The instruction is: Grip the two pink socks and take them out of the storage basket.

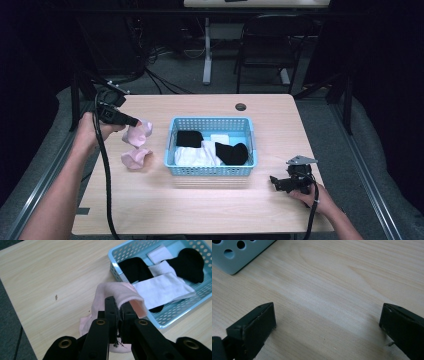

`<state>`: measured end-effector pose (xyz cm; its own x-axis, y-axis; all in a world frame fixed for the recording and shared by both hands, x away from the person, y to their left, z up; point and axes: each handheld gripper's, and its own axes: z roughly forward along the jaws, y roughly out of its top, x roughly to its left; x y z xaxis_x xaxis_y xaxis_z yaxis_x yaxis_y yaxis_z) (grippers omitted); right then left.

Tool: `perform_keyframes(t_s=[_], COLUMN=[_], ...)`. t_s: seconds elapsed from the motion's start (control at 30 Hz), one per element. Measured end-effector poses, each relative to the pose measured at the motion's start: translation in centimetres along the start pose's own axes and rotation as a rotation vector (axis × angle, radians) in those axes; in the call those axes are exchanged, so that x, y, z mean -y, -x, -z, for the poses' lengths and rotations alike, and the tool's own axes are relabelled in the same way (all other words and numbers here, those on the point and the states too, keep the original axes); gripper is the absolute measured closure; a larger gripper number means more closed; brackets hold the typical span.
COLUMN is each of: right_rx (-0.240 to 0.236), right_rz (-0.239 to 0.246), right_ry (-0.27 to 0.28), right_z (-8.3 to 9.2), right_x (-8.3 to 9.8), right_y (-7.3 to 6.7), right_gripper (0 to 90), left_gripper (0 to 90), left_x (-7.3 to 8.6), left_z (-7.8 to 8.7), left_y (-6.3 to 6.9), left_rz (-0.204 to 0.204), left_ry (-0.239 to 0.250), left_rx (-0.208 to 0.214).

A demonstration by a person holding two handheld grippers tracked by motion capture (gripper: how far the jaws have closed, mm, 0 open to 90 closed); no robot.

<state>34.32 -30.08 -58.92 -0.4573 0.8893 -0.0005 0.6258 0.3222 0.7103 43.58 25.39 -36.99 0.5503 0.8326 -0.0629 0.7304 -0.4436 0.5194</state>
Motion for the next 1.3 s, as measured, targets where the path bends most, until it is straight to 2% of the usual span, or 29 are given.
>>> perform_keyframes(t_s=[0.17,0.33,0.57,0.6,0.77,1.0,1.17,1.3], right_rx=[-0.001,-0.004,0.002,-0.003,-0.004,0.001,0.002,0.002], right_rz=[-0.001,-0.002,-0.001,-0.002,-0.003,-0.003,-0.002,-0.002], right_ry=[0.000,0.001,0.001,0.001,0.002,-0.001,0.000,-0.001], right_z=[0.0,0.0,0.0,0.0,0.0,0.0,0.0,0.0], right_x=[0.0,0.0,0.0,0.0,0.0,0.0,0.0,0.0], right_y=[0.0,0.0,0.0,0.0,0.0,0.0,0.0,0.0], right_gripper=[0.1,0.1,0.1,0.1,0.0,0.0,0.1,0.0], left_gripper=[87.2,87.2,87.2,87.2,87.2,86.9,86.5,80.5], left_x=[0.9,1.9,3.6,3.8,4.9,5.6,5.7,6.0], left_z=[-0.5,-1.7,-4.8,-5.2,-7.3,-10.3,-11.0,-11.2], left_y=[-0.6,-1.1,-2.5,-2.6,-3.2,-3.9,-4.0,-4.3], left_rz=[0.020,0.035,0.075,0.093,0.129,0.179,0.184,0.210], left_ry=[-0.032,-0.068,-0.107,-0.108,-0.130,-0.155,-0.159,-0.148], left_rx=[-0.010,-0.030,-0.023,-0.019,-0.028,-0.021,-0.031,-0.031])
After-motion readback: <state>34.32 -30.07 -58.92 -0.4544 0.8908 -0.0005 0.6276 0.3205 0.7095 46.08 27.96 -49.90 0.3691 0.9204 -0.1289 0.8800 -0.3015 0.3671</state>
